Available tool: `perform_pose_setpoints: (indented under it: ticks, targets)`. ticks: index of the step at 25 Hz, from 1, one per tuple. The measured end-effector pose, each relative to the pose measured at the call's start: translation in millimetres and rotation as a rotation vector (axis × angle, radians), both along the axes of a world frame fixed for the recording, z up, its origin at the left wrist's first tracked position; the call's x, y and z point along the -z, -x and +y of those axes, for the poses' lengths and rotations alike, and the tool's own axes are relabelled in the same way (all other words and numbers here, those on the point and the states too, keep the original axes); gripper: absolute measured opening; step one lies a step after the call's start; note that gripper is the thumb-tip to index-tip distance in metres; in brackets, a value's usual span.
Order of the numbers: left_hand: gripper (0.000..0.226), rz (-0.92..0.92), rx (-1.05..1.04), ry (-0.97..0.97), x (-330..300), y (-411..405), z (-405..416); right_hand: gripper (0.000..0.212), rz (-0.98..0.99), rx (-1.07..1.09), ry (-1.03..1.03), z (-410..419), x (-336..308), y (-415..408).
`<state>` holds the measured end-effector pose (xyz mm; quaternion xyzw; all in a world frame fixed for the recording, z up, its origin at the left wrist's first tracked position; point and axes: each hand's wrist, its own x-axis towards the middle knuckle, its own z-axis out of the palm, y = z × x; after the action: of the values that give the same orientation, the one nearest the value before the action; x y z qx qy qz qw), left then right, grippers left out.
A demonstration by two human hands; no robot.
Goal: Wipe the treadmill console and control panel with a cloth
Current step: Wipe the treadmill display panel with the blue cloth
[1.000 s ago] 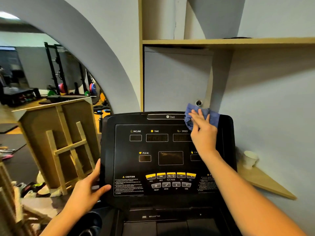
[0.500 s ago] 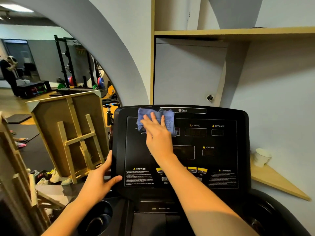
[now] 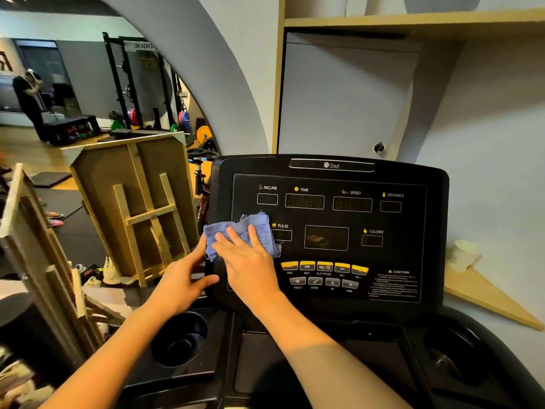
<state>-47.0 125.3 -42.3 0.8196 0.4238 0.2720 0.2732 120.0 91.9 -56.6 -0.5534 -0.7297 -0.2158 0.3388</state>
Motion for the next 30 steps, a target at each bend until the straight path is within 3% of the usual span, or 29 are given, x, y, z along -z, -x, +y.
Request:
perform_pose_setpoints:
  ticks: [17, 30]
  targets:
    - [0.107, 0.035, -0.006, -0.015, 4, 0, 1, 0.046, -0.084, 0.011, 0.157, -80, 60, -17]
    - [0.107, 0.006, 0.007, 0.033, -2, -2, -4, 0.059, -0.006, 0.294, 0.101, -164, 47, -117]
